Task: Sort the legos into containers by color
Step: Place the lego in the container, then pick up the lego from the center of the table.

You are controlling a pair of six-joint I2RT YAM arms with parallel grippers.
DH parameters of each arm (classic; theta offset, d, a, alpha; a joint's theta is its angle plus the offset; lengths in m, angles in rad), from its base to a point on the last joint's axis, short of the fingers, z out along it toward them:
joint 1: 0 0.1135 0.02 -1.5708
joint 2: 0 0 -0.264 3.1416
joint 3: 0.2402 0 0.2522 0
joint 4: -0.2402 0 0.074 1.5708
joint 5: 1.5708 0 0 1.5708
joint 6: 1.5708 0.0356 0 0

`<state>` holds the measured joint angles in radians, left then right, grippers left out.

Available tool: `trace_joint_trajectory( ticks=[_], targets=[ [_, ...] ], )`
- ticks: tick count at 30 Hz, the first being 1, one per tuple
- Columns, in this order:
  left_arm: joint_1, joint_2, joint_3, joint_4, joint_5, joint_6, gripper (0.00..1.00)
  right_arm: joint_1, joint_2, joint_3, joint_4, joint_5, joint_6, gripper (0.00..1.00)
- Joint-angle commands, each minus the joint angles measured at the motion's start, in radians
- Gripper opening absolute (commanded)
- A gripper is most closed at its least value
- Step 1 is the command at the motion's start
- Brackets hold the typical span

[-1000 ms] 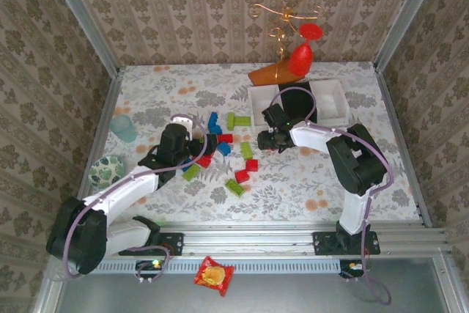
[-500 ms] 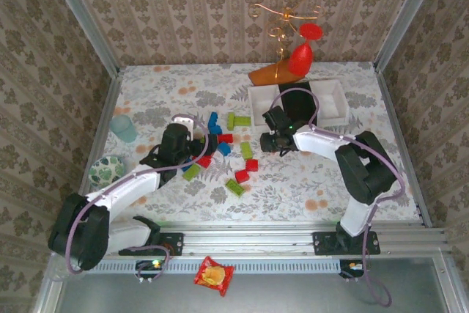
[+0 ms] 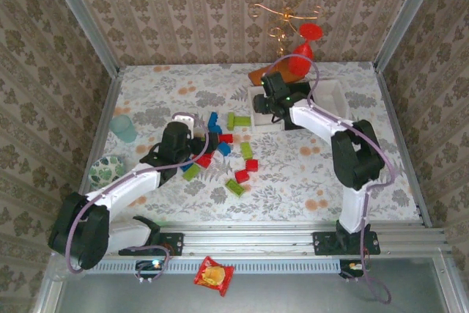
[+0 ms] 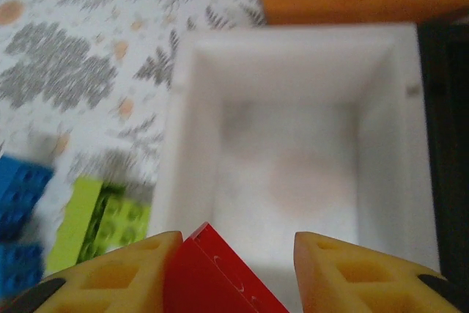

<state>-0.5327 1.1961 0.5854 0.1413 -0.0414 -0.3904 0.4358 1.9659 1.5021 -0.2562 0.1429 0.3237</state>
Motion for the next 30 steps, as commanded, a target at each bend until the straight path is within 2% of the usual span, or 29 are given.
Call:
trace_joint_trajectory(
  ticks=[1,4,6,9,13,15,17,19,21,27,30],
  targets=[
    [-0.009,-0.031,0.022,-0.014,-0.004,-0.007,1.0,-0.014,0.081,0.091,-0.033,0.027,-0.02,0.53],
    [-0.009,-0.047,0.02,-0.033,-0.01,0.0,1.0,-0.012,0.065,0.113,-0.032,0.021,-0.038,0.62],
    [-0.009,-0.057,0.011,-0.041,-0.019,0.006,1.0,0.001,0.009,0.069,-0.015,0.007,-0.056,0.65],
    [-0.006,-0.071,-0.014,-0.054,-0.022,0.013,1.0,0.056,-0.128,-0.096,0.015,0.003,-0.072,0.68],
    [-0.006,-0.089,-0.028,-0.114,0.006,0.018,1.0,0.177,-0.328,-0.378,0.017,0.014,-0.033,0.73],
    [-0.005,-0.099,-0.039,-0.117,0.053,0.024,1.0,0.228,-0.395,-0.482,0.004,0.012,-0.012,0.75],
    [-0.006,-0.11,-0.045,-0.123,0.164,0.052,1.0,0.271,-0.444,-0.549,-0.02,0.016,0.005,0.76],
    [-0.007,-0.121,-0.055,-0.126,0.268,0.062,1.0,0.294,-0.462,-0.586,-0.031,0.004,0.028,0.77],
    [-0.006,-0.135,-0.07,-0.126,0.326,0.061,1.0,0.31,-0.455,-0.598,-0.03,0.005,0.067,0.81],
    [-0.006,-0.182,-0.104,-0.138,0.294,0.066,1.0,0.344,-0.31,-0.535,-0.009,0.018,0.182,0.82],
    [-0.006,-0.178,-0.101,-0.136,0.312,0.064,1.0,0.345,-0.258,-0.51,0.001,0.015,0.203,0.81]
  ],
)
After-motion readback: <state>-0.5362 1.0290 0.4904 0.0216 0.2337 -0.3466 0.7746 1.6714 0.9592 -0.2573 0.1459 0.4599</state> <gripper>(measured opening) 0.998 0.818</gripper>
